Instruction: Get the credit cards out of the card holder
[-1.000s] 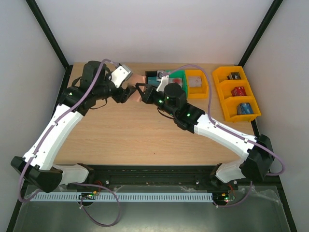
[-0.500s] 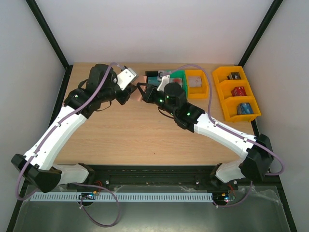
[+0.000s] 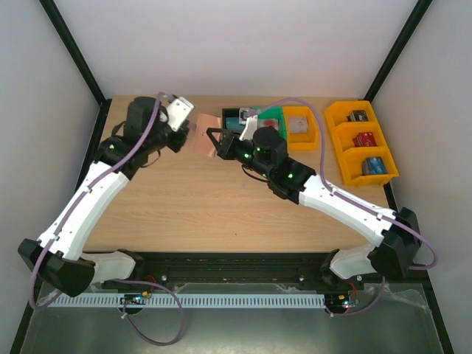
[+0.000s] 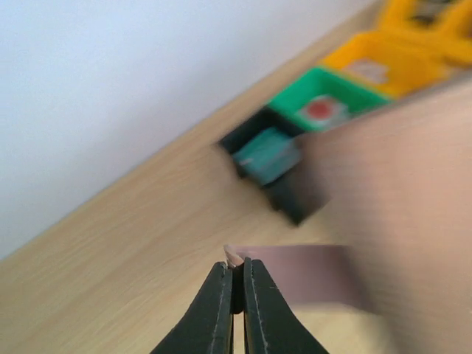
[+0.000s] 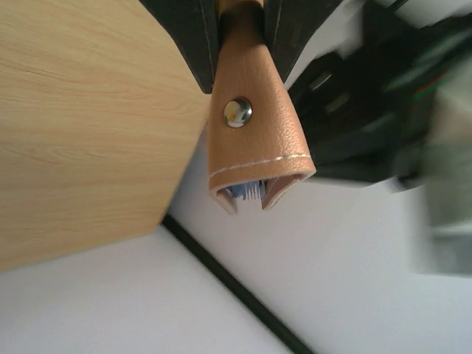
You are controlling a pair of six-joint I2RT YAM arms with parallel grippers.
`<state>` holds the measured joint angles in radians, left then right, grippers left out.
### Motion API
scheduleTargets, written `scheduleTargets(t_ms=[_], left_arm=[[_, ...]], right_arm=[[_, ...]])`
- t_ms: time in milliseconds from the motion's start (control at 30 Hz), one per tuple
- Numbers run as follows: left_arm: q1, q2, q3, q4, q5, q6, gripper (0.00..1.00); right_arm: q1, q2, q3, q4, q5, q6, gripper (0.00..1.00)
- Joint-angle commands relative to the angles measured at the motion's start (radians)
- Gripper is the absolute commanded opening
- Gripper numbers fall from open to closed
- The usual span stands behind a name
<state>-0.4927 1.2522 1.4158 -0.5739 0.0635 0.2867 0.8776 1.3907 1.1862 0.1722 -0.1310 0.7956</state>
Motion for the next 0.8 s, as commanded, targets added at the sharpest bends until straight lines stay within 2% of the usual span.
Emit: scheduleTargets(t_ms=[0,133,267,367,467,533,633,767], left_arm=[[0.149,0.012,-0.048,0.053,-0.204,-0.015,0.02],[0.226,-0.018,-0.049,0.04,-0.095,-0.039,0.02],[0.279,-0.048,-0.054,-0.019,0.134,-0.037,0.03],[0.365,-0.07,-0.052,-0.067,0.316,-0.044,0.41],[0.492,-0.093,-0.038,-0.124,0.514,0.009,0.63],[0.55,-0.101,-0.006,-0.187,0.608,0.097,0.72],[0.565,-0.091,0.067,-0.332,0.688,0.264,0.84],[0.556,-0.066,0.184,-0.552,0.832,0.487,0.91]], right_arm=[[0.015,-0.112,0.065,0.069,-0.116,-0.023,0.02],[-0.023,-0.118,0.054,0.051,-0.143,-0.021,0.02],[-0.074,-0.105,0.078,0.007,-0.256,-0.102,0.02],[-0.081,-0.098,0.128,-0.119,-0.331,-0.3,0.02],[-0.081,-0.079,0.198,-0.293,-0.396,-0.496,0.02],[-0.081,-0.06,0.234,-0.405,-0.453,-0.604,0.02],[-0.08,-0.036,0.268,-0.533,-0.559,-0.732,0.02],[-0.081,-0.027,0.283,-0.655,-0.588,-0.864,0.02]])
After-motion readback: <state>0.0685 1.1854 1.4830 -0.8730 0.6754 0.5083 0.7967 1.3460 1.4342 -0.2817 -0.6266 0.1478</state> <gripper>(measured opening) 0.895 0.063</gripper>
